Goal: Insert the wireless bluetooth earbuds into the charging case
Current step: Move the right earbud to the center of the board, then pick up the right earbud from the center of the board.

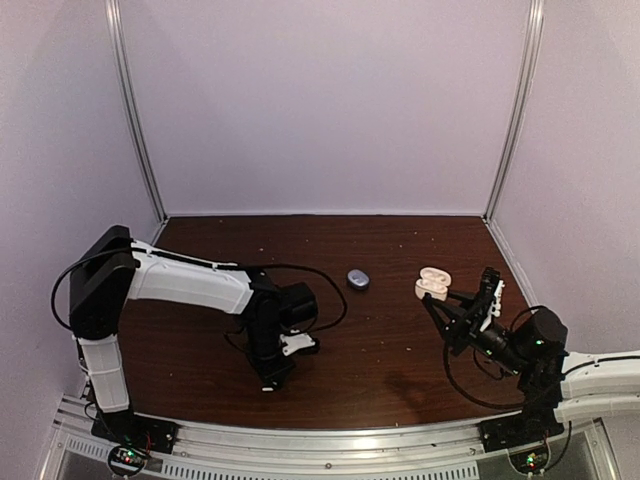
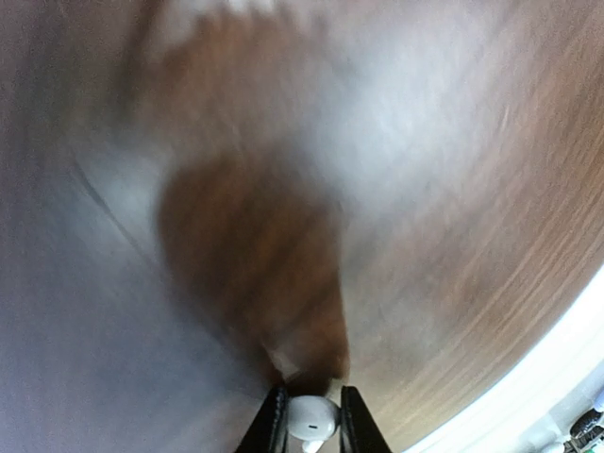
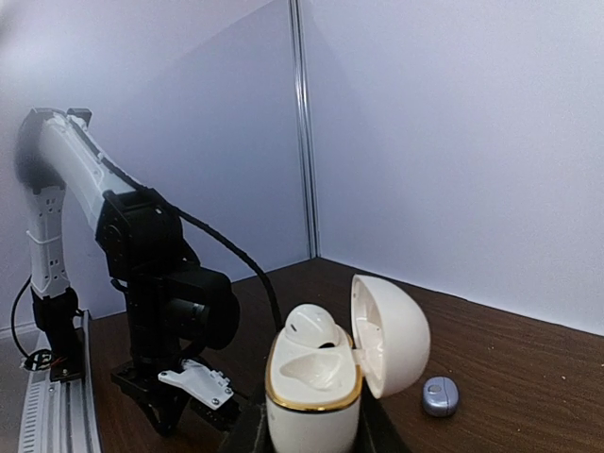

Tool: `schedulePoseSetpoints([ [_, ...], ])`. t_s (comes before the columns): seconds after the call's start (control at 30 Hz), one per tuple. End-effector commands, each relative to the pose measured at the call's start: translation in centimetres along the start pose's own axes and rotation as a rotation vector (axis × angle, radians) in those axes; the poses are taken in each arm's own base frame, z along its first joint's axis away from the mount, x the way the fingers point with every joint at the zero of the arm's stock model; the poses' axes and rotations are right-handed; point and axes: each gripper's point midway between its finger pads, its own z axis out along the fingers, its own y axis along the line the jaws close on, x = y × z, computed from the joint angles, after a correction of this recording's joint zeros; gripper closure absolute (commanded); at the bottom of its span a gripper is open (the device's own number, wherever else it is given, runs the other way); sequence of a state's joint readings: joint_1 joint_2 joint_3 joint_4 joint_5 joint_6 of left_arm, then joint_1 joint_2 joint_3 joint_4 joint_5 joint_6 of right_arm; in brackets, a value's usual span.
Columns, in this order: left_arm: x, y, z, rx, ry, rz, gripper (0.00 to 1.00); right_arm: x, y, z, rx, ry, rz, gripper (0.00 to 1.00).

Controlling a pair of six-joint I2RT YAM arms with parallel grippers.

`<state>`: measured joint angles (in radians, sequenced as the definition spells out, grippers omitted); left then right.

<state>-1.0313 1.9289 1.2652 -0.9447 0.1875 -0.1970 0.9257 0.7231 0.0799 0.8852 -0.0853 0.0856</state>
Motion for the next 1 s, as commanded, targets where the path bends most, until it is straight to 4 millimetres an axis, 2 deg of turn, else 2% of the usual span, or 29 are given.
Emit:
schedulePoseSetpoints([
  [0.0,3.4,-0.4,1.4,-0.017,0.116,-0.054,0.80,-0.8,0.1,-0.1,-0.011,-0.028,0.017,1.00],
  [0.1,4.1,-0.4,1.3,-0.044,0.150,-0.047,0.77,-1.0,0.0,-0.3,-0.006,-0.034,0.019,1.00],
  [0.3,3.6,-0.8,1.5,-0.092,0.180,-0.005,0.68,-1.0,0.0,-0.5,-0.002,-0.039,0.020,1.00],
  [0.77,3.6,-1.0,2.2,-0.157,0.239,0.037,0.73,-1.2,-0.2,-0.9,0.009,-0.047,0.015,1.00],
  [0.97,4.4,-0.8,2.7,-0.209,0.278,0.056,0.79,-1.3,-0.3,-0.9,0.015,-0.049,0.014,1.00],
])
